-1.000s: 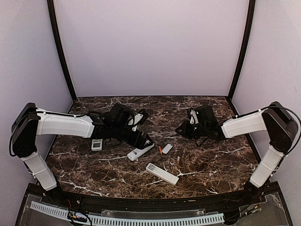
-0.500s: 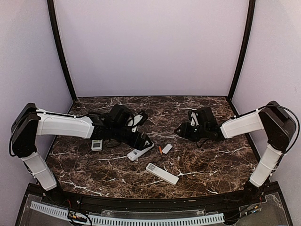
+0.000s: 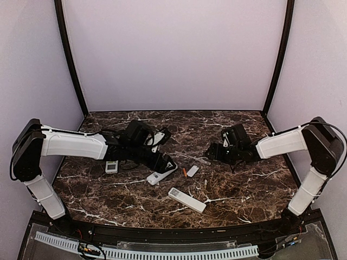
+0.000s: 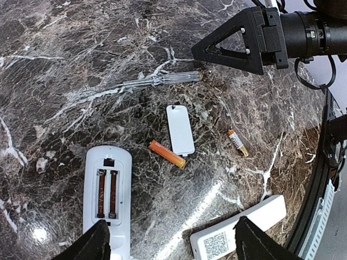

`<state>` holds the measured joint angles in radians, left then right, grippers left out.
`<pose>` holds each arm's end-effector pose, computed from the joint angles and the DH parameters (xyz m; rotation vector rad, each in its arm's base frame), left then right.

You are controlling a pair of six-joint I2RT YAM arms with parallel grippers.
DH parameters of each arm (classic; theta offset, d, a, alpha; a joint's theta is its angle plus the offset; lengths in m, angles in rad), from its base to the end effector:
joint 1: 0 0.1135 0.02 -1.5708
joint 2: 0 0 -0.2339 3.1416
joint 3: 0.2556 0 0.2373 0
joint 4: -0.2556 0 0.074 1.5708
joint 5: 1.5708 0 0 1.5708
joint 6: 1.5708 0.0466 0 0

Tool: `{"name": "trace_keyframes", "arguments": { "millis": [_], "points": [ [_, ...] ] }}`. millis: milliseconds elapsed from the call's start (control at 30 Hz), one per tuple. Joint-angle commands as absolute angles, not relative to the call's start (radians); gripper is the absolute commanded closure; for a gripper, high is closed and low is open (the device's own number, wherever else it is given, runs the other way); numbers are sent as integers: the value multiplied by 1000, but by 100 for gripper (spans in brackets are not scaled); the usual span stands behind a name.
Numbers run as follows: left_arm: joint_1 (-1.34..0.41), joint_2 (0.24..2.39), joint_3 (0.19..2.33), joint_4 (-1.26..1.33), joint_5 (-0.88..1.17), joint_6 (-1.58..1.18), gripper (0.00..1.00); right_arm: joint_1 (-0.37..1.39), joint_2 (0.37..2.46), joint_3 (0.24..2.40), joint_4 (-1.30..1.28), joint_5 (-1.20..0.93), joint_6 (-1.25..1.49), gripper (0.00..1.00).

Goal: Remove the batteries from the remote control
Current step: Place the screwdriver at the center of the board, then pick up the remote control from the center of the board.

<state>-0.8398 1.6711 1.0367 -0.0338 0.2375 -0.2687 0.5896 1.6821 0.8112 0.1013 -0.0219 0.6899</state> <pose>0.2305 -0.2735 0.1846 0.7949 2.2238 -0.8406 0.2707 0.1823 0.1251 0.1108 2.4334 0.6373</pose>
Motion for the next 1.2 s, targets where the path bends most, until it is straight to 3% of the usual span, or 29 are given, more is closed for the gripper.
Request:
{"name": "trace_keyframes", "arguments": {
  "millis": [0, 633, 1167],
  "points": [
    [-845, 1665, 1023, -11, 324, -218, 22, 585, 1620, 808, 69, 43, 665, 14],
    [-911, 1867, 1069, 25, 554, -188, 24, 586, 1467, 733, 104, 25, 699, 10],
    [-949, 1883, 1063, -43, 559, -175, 25, 586, 1427, 700, 113, 21, 707, 11]
  ]
}}
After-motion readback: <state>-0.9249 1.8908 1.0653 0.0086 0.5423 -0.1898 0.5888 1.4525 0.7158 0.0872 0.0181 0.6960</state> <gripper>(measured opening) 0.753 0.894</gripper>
